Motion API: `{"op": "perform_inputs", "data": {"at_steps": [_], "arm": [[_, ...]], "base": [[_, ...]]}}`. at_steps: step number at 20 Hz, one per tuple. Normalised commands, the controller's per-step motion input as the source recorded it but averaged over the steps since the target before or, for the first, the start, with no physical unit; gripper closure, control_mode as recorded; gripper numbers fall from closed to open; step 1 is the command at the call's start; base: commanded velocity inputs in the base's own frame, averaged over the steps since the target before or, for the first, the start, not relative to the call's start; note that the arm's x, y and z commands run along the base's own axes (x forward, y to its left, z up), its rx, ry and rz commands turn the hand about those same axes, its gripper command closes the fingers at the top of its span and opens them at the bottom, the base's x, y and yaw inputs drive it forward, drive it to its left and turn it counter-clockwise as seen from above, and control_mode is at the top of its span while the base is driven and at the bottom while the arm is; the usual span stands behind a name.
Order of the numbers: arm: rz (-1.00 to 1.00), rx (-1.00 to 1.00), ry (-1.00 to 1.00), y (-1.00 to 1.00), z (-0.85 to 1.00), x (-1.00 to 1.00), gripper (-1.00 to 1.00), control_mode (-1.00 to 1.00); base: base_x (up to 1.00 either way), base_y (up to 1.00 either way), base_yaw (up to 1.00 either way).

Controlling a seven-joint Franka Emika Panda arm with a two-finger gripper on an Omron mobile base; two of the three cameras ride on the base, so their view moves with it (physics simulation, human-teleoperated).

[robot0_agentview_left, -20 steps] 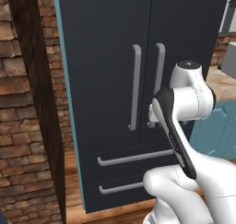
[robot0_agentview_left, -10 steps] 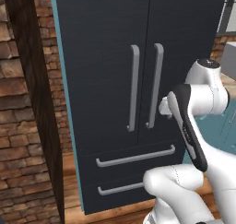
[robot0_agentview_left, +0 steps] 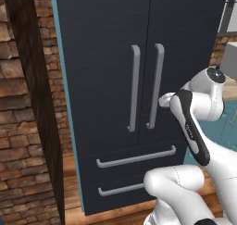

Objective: Move the hot dog bun to the plate on the dining table and place the condiment next to that plate. Then navigate to the fridge and take the sausage and place it on the plate as well.

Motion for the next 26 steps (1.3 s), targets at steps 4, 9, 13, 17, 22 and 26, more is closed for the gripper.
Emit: {"op": "perform_inputs", "data": {"at_steps": [4,9,13,17,22,26], "arm": [[0.01,0.0,-0.13,-0.02,0.0,0.91,-1.0,-1.0],[0.0,0.0,-0.16,-0.13,0.0,0.71,-1.0,-1.0],[0.0,0.0,-0.09,-0.1,-0.09,0.71,-1.0,-1.0],[0.0,0.0,-0.01,0.0,-0.09,0.69,-1.0,-1.0],[0.0,0.0,0.0,0.0,-0.13,0.79,-1.0,-1.0],[0.0,0.0,0.0,-0.02,-0.24,0.73,-1.0,-1.0]], "base": [[0.0,0.0,0.0],[0.0,0.0,0.0],[0.0,0.0,0.0],[0.0,0.0,0.0],[0.0,0.0,0.0],[0.0,0.0,0.0]]}}
